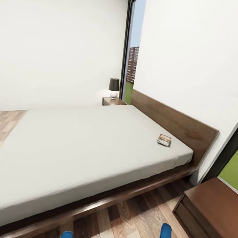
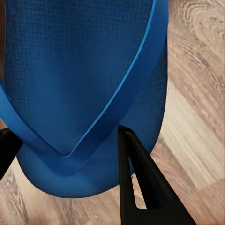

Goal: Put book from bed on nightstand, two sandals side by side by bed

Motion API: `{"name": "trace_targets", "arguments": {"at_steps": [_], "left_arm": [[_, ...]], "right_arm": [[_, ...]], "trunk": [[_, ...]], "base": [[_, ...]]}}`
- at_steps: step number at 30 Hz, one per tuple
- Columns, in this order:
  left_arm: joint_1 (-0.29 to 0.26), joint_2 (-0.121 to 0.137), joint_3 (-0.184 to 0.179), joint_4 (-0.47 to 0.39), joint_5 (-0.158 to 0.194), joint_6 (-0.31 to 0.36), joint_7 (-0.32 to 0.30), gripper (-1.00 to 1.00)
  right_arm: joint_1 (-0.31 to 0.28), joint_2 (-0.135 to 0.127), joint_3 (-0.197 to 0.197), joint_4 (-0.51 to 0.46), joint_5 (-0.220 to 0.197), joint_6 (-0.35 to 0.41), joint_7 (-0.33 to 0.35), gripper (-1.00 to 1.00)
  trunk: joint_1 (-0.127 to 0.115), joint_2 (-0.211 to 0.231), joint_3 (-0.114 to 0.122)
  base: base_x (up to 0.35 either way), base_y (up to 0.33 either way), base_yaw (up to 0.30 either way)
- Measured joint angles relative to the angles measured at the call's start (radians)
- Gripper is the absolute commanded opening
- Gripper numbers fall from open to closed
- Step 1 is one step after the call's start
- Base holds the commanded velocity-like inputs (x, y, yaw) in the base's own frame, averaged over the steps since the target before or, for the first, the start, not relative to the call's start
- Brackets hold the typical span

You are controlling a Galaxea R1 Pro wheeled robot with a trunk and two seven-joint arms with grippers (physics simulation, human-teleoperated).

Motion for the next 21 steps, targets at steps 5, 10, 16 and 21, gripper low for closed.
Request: {"name": "trace_targets", "arguments": {"at_steps": [5, 10, 16, 21], "left_arm": [[0.000, 0.000, 0.000, 0.000, 0.000, 0.000, 0.000, -1.00], [0.000, 0.000, -0.001, 0.000, 0.000, 0.001, 0.000, -1.00], [0.000, 0.000, 0.000, 0.000, 0.000, 0.000, 0.000, -1.00], [0.000, 0.000, 0.000, 0.000, 0.000, 0.000, 0.000, -1.00]], "right_arm": [[0.000, 0.000, 0.000, 0.000, 0.000, 0.000, 0.000, -1.00], [0.000, 0.000, 0.000, 0.000, 0.000, -0.001, 0.000, -1.00], [0.000, 0.000, -0.001, 0.000, 0.000, 0.000, -0.001, -1.00], [0.001, 0.000, 0.000, 0.000, 0.000, 0.000, 0.000, -1.00]], "trunk": [[0.000, 0.000, 0.000], [0.000, 0.000, 0.000], [0.000, 0.000, 0.000], [0.000, 0.000, 0.000]], "base": [[0.000, -0.005, 0.290], [0.000, -0.119, 0.290], [0.000, -0.019, 0.289], [0.000, -0.001, 0.201]]}}
